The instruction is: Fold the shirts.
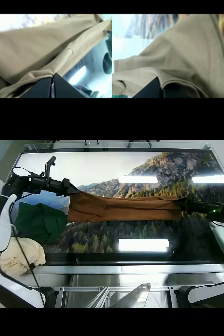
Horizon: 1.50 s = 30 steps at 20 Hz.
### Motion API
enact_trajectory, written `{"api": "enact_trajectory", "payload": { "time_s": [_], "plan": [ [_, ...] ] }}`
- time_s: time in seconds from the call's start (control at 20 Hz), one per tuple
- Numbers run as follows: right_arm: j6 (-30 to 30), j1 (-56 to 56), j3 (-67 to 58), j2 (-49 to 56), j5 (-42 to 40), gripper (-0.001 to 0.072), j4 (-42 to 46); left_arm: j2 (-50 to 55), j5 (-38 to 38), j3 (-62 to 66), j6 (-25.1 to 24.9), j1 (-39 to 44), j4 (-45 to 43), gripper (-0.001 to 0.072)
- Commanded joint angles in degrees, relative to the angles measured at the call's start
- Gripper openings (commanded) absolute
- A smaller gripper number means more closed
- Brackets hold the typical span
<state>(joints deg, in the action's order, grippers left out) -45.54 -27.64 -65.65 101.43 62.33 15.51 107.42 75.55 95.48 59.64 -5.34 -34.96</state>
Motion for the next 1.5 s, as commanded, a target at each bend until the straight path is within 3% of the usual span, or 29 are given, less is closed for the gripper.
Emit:
{"api": "enact_trajectory", "payload": {
  "time_s": [0.0,0.15,0.2,0.25,0.3,0.35,0.45,0.5,0.6,0.75,0.95,1.1,1.15,1.2,1.25,1.45],
  "plan": [
    [1.88,1.53,-2.95,4.72,-1.79,0.0022,-1.22,10.32,4.2,9.38,2.21,0.33,-0.28,0.0019],
    [2.32,1.25,-3.32,5.2,-2.08,0.0025,0.11,15.47,6.64,16.48,5.81,0.33,-4.7,0.0038],
    [2.27,1.01,-3.85,5.11,-1.6,0.0086,1.38,16.7,6.62,18.91,5.9,0.33,-3.98,0.0217],
    [2.25,0.68,-4.42,4.94,-0.79,0.0226,2.58,17.62,6.56,21.33,6.47,0.33,-3.96,0.0297],
    [2.23,0.15,-5.38,4.76,1.33,0.0317,4.13,17.99,6.4,23.23,6.45,0.35,-3.91,0.0297],
    [1.92,-0.5,-6.69,4.63,3.87,0.033,6.27,17.77,5.35,23.96,6.45,0.37,-3.87,0.0297],
    [-3.21,-2.21,-10.82,4.48,6.84,0.0585,15.15,16.02,2.05,23.26,6.71,0.02,-3.87,0.0297],
    [-6.54,-3.02,-13.11,4.48,7.26,0.0619,20.41,14.56,0.35,21.92,6.95,-0.55,-3.87,0.0296],
    [-10.25,-3.85,-15.76,4.55,6.95,0.0619,25.99,11.91,-0.72,19.87,6.95,-1.77,-3.89,0.0296],
    [-11.61,-2.73,-15.93,6.16,6.67,0.0619,25.68,9.4,1.9,19.89,7.04,-3.28,-3.87,0.0292],
    [-14.88,0.96,-16.98,10.69,8.98,0.0615,25.33,7.13,4.13,19.89,7.54,-2.43,-3.87,0.029],
    [-17.55,3.34,-21.59,14.95,15.32,0.0484,25.24,6.67,6.84,19.89,7.54,-0.31,-3.13,0.0285],
    [-18.47,4.07,-23.08,16.24,17.33,0.0431,25.2,6.75,8.48,19.89,7.54,0.55,-2.23,0.0114],
    [-18.58,4.66,-24.28,17.22,18.93,0.0238,25.18,6.75,9.94,19.89,7.39,1.62,-1.86,0.0005],
    [-18.53,4.94,-25.38,17.81,19.96,0.0027,25.24,6.75,10.45,19.89,7.39,3.13,-1.75,0.0004],
    [-18.99,4.46,-30.58,16.44,24.48,0.002,23.98,7.48,7.45,19.89,7.45,11.17,-1.53,0.0003]
  ]
}}
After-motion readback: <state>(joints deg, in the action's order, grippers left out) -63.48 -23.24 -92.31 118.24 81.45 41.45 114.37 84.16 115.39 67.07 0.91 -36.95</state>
